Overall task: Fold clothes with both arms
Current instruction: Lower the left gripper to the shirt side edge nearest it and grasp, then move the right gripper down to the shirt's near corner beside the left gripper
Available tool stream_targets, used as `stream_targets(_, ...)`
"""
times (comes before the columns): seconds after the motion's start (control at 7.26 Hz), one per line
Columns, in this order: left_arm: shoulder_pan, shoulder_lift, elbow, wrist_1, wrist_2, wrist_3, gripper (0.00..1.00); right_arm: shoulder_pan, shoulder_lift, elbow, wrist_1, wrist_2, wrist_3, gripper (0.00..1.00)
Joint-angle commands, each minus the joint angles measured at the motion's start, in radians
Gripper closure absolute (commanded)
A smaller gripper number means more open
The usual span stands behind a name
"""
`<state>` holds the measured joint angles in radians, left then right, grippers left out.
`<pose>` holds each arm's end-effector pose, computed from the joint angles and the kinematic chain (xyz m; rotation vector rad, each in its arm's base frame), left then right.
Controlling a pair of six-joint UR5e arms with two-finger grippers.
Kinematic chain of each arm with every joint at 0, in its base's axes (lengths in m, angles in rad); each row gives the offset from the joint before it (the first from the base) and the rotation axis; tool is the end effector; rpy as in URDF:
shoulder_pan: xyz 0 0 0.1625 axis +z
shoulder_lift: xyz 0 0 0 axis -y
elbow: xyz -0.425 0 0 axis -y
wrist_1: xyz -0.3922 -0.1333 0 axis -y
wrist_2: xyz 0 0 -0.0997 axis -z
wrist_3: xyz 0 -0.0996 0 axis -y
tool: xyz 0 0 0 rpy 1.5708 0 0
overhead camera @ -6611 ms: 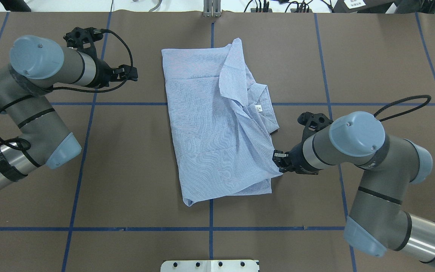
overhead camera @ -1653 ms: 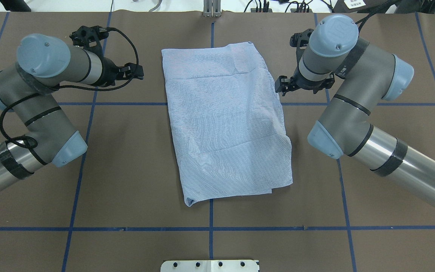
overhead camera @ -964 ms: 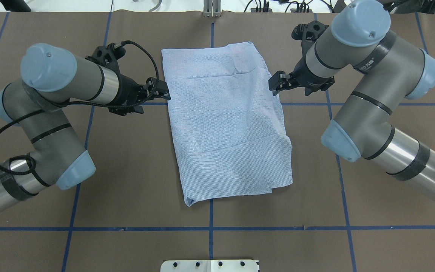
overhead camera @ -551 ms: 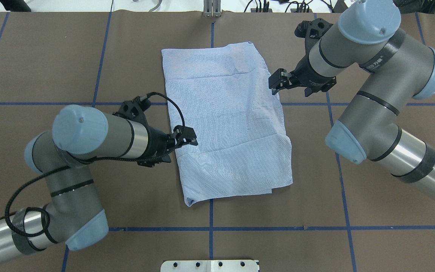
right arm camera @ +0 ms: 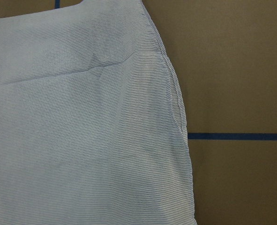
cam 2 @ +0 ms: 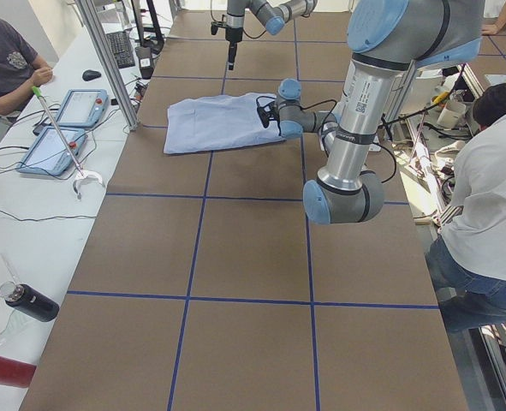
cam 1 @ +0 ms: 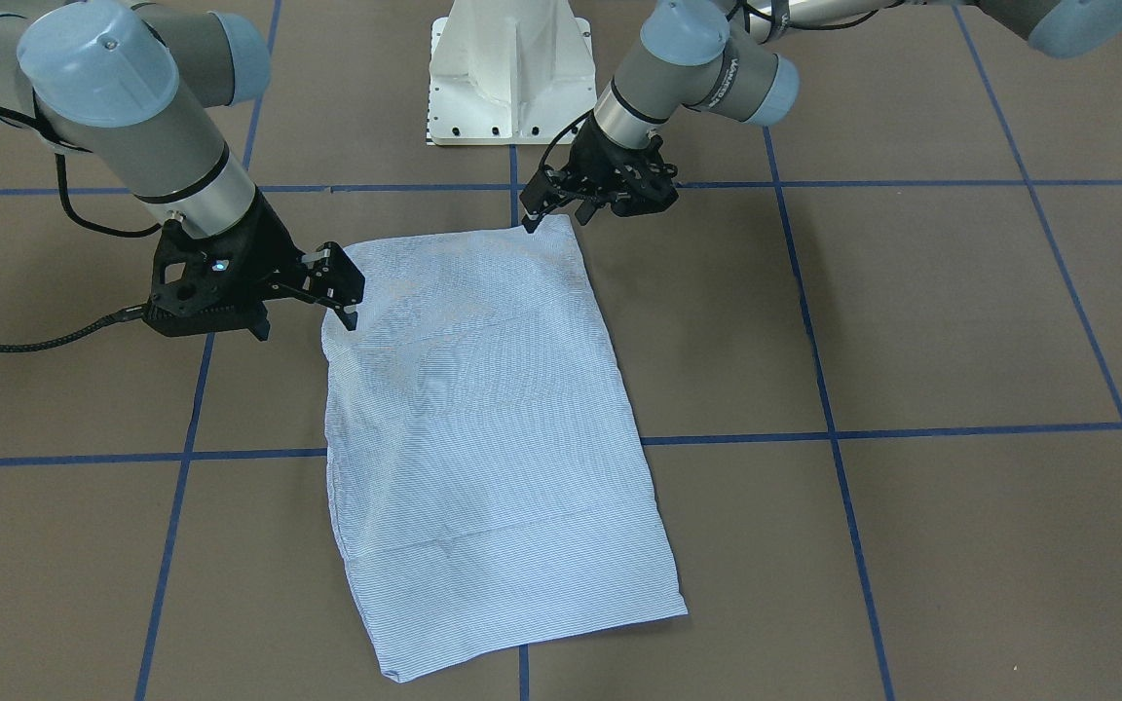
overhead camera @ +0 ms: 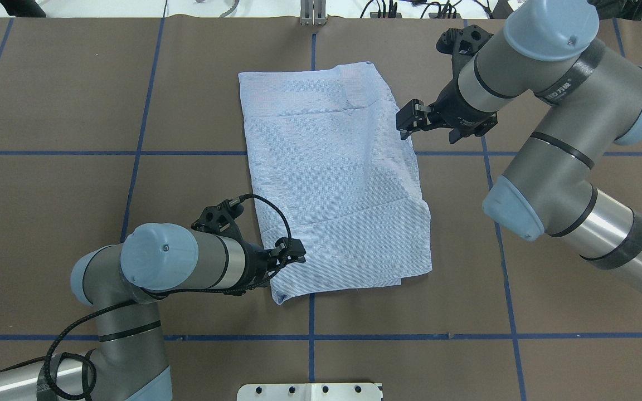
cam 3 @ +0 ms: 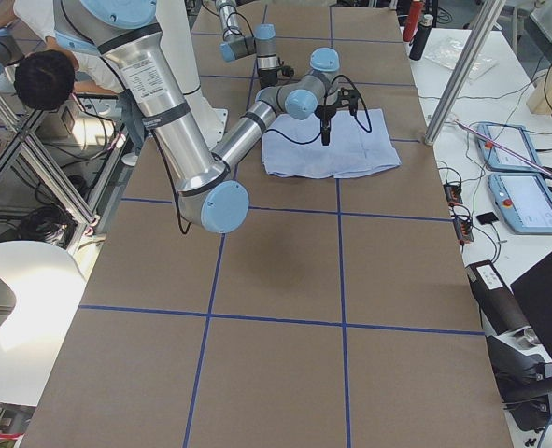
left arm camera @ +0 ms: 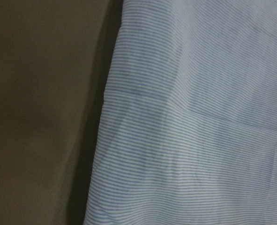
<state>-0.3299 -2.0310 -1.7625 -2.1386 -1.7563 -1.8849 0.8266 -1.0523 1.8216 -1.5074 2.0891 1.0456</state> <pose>0.5557 -0.3118 0.2454 -0.1537 1.2286 -0.4476 -0.3606 -0.5155 0.2433 0.1282 -0.9380 0.0628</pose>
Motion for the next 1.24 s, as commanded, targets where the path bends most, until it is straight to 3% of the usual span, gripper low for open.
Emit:
stream_targets(0.0, 0.029, -0.002, 0.012, 0.034, 0.008, -0.002, 0.08, 0.006, -0.003, -0.001, -0.001, 0.002, 0.001, 0.00)
stream_targets(0.14, 0.031, -0.002, 0.012, 0.035, 0.008, -0.003, 0.10, 0.008, -0.003, -0.001, -0.001, 0.002, 0.001, 0.00)
stream_targets(0.55, 0.037, -0.017, 0.014, 0.081, 0.006, -0.003, 0.32, 0.016, -0.005, -0.002, -0.002, 0.003, 0.001, 0.00)
stream_targets(1.1, 0.032, -0.015, 0.017, 0.104, 0.006, -0.003, 0.44, 0.028, -0.003, -0.002, -0.023, 0.014, -0.001, 0.00)
